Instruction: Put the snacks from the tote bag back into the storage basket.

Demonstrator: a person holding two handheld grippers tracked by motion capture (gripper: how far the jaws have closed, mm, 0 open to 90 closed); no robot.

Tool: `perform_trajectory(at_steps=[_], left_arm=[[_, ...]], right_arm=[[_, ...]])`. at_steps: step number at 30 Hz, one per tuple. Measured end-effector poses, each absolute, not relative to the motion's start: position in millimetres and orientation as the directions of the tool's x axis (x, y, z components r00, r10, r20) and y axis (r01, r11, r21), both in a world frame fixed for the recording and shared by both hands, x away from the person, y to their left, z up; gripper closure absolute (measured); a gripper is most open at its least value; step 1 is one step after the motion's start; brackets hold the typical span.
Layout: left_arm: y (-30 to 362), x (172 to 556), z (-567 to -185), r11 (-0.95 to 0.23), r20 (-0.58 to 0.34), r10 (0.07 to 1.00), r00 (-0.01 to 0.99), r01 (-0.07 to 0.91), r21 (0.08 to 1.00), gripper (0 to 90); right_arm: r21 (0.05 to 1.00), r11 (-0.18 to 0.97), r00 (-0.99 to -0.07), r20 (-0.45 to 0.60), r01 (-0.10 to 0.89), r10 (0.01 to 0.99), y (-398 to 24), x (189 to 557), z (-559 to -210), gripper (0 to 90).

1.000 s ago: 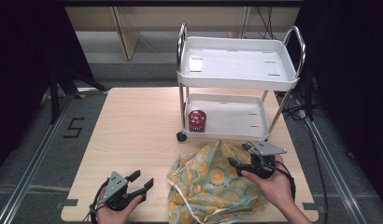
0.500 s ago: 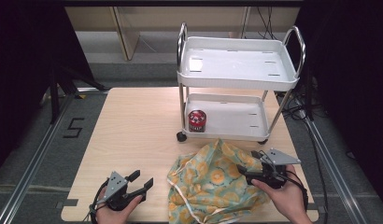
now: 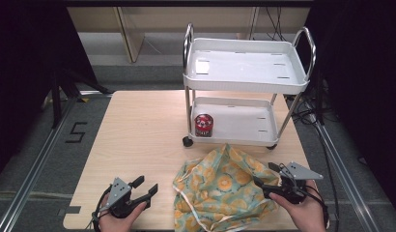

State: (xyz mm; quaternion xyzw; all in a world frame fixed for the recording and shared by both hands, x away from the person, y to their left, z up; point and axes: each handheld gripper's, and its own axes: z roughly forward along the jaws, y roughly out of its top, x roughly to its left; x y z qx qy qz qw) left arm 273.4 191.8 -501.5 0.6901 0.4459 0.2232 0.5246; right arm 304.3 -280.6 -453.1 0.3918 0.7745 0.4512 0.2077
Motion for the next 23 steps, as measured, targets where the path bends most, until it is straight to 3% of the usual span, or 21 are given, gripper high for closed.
perform_trajectory(at_steps=[8, 15, 23], left_arm=[[192, 275, -503, -0.051, -0.16, 0.844, 0.511, 0.374, 0.926, 37.6], [192, 273, -501, -0.053, -0.159, 0.846, 0.509, 0.378, 0.924, 37.6], [190, 273, -500, -0.058, -0.156, 0.837, 0.524, 0.37, 0.927, 37.5]], right_arm=[[0.88, 0.258, -0.598, 0.037, 0.4, 0.801, -295, 301, -460, 26.0], [0.905, 0.17, -0.536, 0.073, 0.39, 0.841, -312, 298, -471, 26.2], [0.927, 0.144, -0.471, 0.039, 0.346, 0.881, -331, 302, -479, 26.0]])
